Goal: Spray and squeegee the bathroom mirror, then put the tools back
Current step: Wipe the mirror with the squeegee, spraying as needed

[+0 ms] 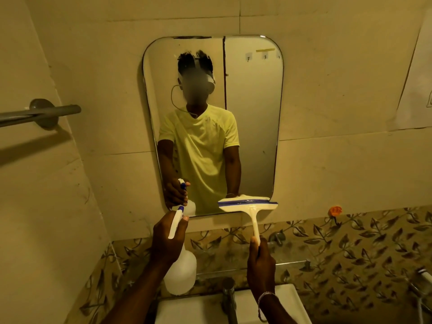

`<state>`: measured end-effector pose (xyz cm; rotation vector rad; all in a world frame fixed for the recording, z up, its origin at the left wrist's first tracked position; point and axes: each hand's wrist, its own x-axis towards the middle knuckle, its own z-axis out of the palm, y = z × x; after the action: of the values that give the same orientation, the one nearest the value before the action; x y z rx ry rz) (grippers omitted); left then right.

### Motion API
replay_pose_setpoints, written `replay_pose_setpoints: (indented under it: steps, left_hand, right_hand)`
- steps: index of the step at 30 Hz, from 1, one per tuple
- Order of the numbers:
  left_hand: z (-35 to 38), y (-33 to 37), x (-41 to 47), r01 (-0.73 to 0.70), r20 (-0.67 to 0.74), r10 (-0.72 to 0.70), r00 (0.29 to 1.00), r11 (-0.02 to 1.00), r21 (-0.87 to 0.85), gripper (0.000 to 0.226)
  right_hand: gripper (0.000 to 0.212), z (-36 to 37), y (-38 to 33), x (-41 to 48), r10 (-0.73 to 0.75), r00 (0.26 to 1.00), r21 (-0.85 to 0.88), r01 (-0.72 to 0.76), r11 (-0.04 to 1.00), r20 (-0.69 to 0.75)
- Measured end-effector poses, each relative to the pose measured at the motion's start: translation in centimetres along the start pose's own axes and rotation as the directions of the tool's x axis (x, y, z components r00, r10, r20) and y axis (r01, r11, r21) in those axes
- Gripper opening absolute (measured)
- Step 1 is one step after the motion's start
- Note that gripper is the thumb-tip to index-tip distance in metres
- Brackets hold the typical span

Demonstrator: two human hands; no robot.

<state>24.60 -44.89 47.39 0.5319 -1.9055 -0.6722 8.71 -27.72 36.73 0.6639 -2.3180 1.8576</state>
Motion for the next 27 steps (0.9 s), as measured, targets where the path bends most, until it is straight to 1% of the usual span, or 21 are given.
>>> replay_pose_setpoints:
  steps: [2,5,8,10,14,16,19,22,24,27]
  left_hand:
    - [-0.1,0.1,-0.1,0.011,-0.007,-0.011,1.000,1.000,-0.006,0.029]
    - [-0.2,0.2,-0.3,0.016,-0.020,-0.016,1.000,1.000,-0.003,0.018]
    - [-0.3,0.6,-0.4,0.002,-0.018,-0.002,1.000,1.000,-0.006,0.013]
    - [-0.4,1.0,-0.5,-0.003,-0.024,0.003,1.000,1.000,-0.013,0.013]
    - [-0.5,1.3,-0.7,-0.012,-0.040,0.012,0.999,1.000,-0.013,0.014]
    - [-0.6,1.2,-0.9,-0.010,-0.050,0.009,0.999,1.000,-0.018,0.012]
    - [-0.8,0.9,-0.9,-0.018,-0.055,0.017,0.998,1.000,-0.016,0.009]
    - [-1.2,0.7,-0.8,-0.034,-0.064,0.033,0.997,0.999,-0.010,0.016]
    - [-1.4,0.6,-0.7,-0.039,-0.068,0.038,0.997,0.999,-0.016,0.020]
    - [-1.6,0.2,-0.5,-0.038,-0.068,0.037,0.997,0.999,-0.022,0.010]
  right_hand:
    - [0.045,-0.2,0.2,-0.1,0.022,1.000,-0.015,-0.022,1.000,0.020]
    - [0.050,-0.5,0.7,-0.7,0.083,0.995,-0.023,-0.082,0.996,0.055]
    - [0.056,-0.9,1.0,-1.2,0.137,0.988,-0.050,-0.134,0.990,0.069]
    - [0.058,-1.2,0.6,-1.2,0.143,0.987,-0.066,-0.139,0.988,0.069]
    - [0.053,-1.8,-0.9,-1.5,0.116,0.992,-0.063,-0.113,0.992,0.048]
    - [0.048,-2.4,-2.3,-1.7,0.067,0.998,-0.042,-0.066,0.997,0.019]
    - [0.040,-3.2,-6.5,-0.7,-0.087,0.996,0.052,0.089,0.995,-0.030]
    - [0.033,-3.8,-13.5,2.8,-0.214,0.971,0.142,0.228,0.963,-0.105]
    - [0.031,-4.1,-18.7,6.0,-0.249,0.955,0.204,0.278,0.939,-0.160]
    - [0.029,-4.4,-26.6,10.4,-0.285,0.933,0.274,0.339,0.900,-0.220]
